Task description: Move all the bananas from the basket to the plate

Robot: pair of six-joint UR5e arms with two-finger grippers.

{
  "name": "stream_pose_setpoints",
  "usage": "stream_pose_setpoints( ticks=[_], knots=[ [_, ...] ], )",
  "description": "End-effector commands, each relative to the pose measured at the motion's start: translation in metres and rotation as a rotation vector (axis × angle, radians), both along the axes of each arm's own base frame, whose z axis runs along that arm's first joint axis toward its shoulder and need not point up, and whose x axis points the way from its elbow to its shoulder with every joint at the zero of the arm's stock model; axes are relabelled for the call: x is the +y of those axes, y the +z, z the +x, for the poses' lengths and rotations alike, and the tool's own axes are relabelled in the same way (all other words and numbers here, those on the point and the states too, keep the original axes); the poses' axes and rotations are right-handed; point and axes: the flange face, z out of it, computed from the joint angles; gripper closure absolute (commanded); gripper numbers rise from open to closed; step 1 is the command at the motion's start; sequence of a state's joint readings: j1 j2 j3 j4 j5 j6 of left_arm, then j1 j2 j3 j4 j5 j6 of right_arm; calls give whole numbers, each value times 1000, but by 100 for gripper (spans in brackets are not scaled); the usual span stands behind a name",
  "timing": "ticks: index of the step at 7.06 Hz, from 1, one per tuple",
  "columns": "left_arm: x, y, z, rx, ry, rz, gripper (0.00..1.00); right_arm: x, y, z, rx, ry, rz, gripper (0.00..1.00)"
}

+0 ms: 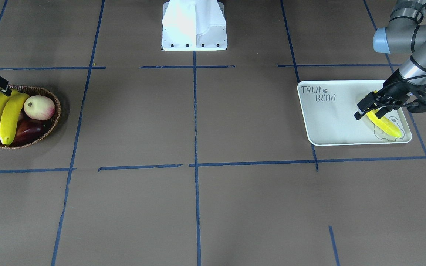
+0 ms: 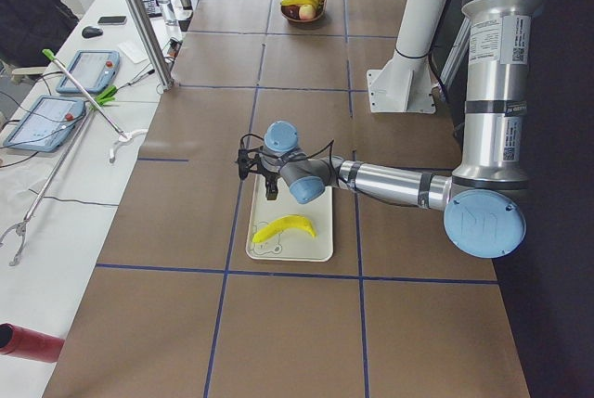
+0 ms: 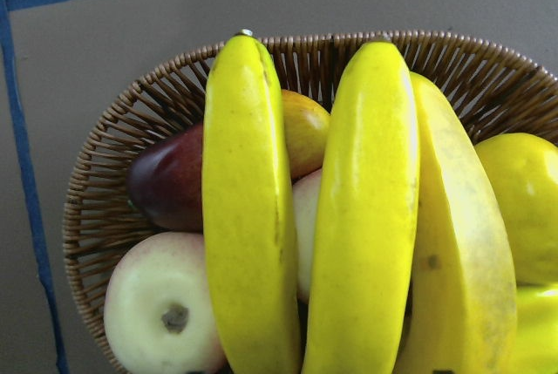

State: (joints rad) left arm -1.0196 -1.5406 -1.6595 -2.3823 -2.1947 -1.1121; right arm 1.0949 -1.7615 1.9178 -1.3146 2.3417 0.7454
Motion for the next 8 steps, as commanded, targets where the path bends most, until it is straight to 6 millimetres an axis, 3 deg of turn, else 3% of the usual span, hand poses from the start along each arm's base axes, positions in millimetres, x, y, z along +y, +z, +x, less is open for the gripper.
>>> stream_pose_setpoints(
  ticks=[1, 8],
  knots=[
    [0, -2, 1, 3, 3, 3, 0, -1, 6, -2, 7, -3, -7, 17],
    [1, -2, 0, 5, 3, 6, 0, -3, 14, -4, 53, 2, 8, 23]
  ],
)
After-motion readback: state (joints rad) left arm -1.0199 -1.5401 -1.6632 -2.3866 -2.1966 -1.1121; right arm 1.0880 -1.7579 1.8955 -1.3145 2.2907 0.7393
